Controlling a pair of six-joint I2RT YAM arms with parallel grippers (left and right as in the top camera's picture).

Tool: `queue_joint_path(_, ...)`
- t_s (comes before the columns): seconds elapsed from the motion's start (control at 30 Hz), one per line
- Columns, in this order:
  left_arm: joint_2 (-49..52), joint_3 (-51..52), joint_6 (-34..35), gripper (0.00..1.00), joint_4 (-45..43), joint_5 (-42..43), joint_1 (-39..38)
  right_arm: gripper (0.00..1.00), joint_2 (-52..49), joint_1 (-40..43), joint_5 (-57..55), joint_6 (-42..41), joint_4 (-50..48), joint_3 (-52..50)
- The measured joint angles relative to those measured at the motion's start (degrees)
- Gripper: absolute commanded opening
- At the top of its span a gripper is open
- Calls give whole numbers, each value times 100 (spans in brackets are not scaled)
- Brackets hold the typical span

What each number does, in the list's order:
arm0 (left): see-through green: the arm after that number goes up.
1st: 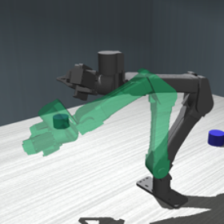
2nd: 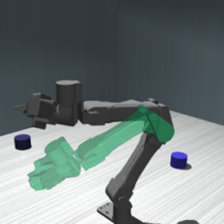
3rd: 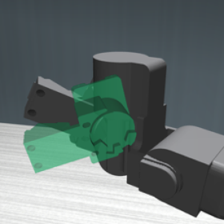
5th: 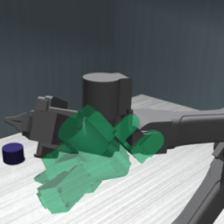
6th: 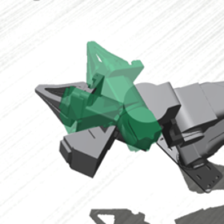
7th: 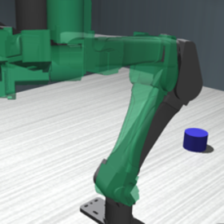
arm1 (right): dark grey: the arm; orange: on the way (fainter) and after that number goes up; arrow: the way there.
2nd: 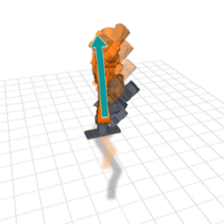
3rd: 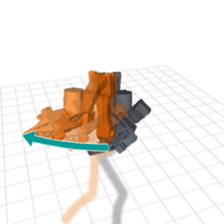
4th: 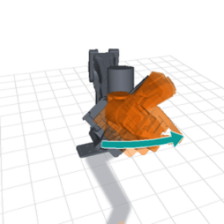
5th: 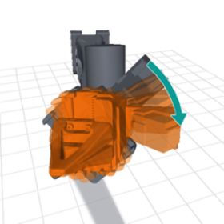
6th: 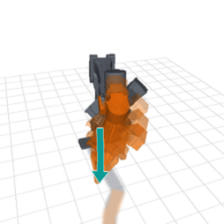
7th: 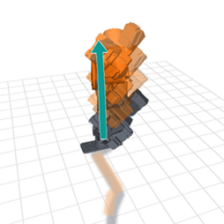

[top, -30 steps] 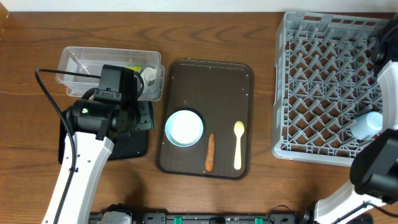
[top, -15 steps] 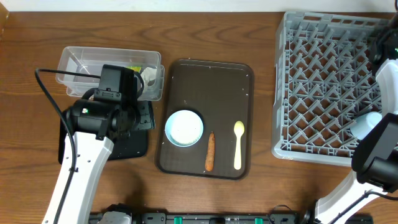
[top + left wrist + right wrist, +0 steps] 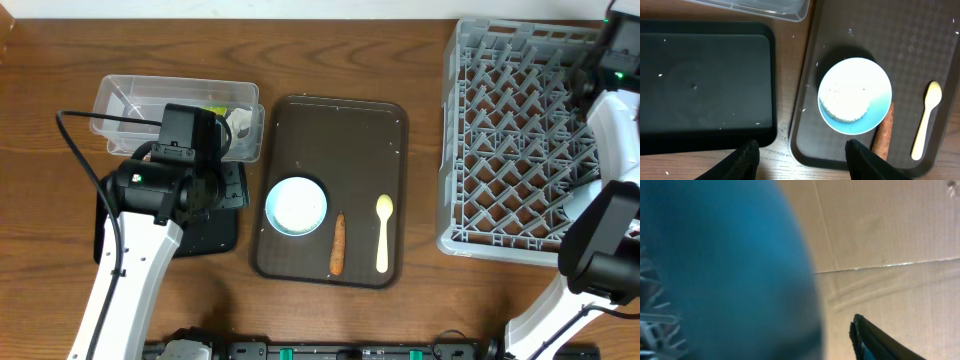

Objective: Sort waste into correct bins and load items into the dishwasher rack
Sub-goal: 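Lift the blue plate with the right gripper and carry it to the rack, then lower the blue plate upright into the rack slots and release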

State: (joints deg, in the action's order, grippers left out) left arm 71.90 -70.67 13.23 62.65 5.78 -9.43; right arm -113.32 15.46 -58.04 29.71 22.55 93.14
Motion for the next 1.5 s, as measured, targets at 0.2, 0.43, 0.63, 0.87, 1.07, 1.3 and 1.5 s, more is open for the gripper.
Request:
queue_joint_path(0.2,0,0,0,62,0,0,0,85,0,-234,26,-415,254,0)
queue_joint_path(0.43,0,0,0,62,-2,-2,0,92,264,-319,452,-702,444,-24)
queue_joint_path(0.63,0,0,-2,63,-2,0,0,79,1305,-442,1458,-848,927,-31)
queue_joint_path(0.87,0,2,0,63,0,0,0,9,2057,-898,4009,-1399,2463,-4)
queue_joint_path(1.07,2,4,0,63,-2,0,0,1,1884,-1281,5792,-2291,3729,-13)
queue_joint_path(1.3,0,4,-2,63,0,0,0,1,1320,-1482,5829,-3023,4551,-20)
queue_joint_path(1.5,0,4,-2,63,-2,-2,0,1,1056,-1561,5851,-3392,4680,-22)
